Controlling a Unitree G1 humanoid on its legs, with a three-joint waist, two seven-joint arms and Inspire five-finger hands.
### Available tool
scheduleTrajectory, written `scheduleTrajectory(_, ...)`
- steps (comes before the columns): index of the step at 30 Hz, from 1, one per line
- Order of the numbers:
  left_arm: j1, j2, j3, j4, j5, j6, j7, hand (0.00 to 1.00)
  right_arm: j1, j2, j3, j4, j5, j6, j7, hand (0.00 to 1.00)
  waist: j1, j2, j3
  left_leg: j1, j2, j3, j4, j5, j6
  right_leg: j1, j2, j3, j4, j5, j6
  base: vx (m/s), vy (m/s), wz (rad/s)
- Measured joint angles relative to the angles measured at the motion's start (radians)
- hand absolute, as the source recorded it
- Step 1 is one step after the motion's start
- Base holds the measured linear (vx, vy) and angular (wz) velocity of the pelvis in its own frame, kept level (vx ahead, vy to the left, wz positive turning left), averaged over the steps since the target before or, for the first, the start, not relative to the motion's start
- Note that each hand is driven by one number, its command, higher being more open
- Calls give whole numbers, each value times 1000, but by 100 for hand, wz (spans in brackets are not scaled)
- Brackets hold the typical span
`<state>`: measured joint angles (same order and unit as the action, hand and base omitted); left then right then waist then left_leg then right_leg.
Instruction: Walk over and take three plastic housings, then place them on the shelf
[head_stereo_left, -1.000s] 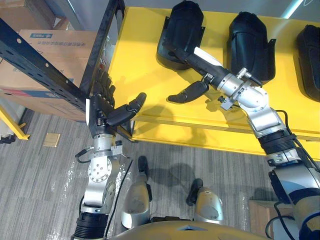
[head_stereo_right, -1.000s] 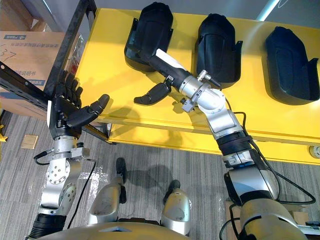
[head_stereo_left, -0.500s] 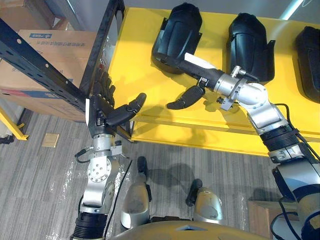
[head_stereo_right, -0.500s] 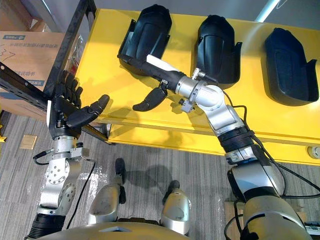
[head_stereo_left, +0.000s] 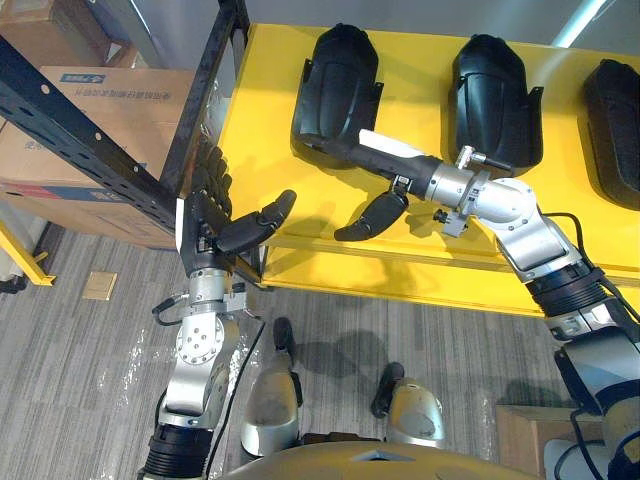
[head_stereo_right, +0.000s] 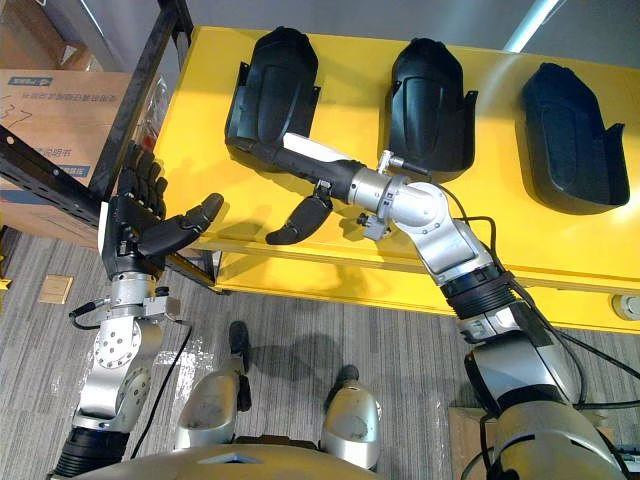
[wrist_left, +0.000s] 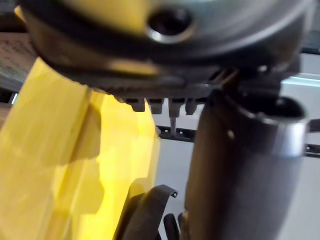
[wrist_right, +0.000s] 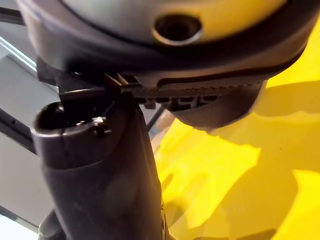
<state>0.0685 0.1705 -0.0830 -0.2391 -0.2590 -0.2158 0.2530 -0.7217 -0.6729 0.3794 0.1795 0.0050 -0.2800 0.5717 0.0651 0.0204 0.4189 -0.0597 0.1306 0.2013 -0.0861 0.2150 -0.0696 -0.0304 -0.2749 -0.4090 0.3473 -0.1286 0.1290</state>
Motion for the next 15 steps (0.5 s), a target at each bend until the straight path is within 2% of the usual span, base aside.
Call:
scheduleTrajectory(5,0,8,-3,0,0,-2,-3,100,4,-4,6,8,-42,-32,-111,100,7,-2,-1,-1,-1,0,0,0,1,0,0,0,-3,2,2,0,0,0)
scheduleTrajectory(8,1,9,-22,0,0,-10,-3,100,5,-27,-29,8,-41,-77,-214,100,11,-2,-1,1,-2,0,0,4,4,10,3,-2,-21,11,10,0,0,0)
scheduleTrajectory(11,2,9,-32,0,0,-16,-3,100,8,-16,-157,-8,-33,-121,-335,100,11,-1,-1,4,-4,1,0,7,2,20,4,-2,-39,19,14,0,0,0)
scheduleTrajectory(13,2,10,-39,0,0,-16,-2,100,10,30,-308,-55,19,-132,-440,100,10,-1,-2,10,-4,6,0,6,1,32,8,0,-59,30,17,18,-5,-4)
scheduleTrajectory(15,3,13,-54,1,0,-15,-3,100,31,66,-408,-116,63,-141,-504,100,9,0,-5,20,-5,11,0,3,1,47,10,2,-76,36,19,20,-9,-6)
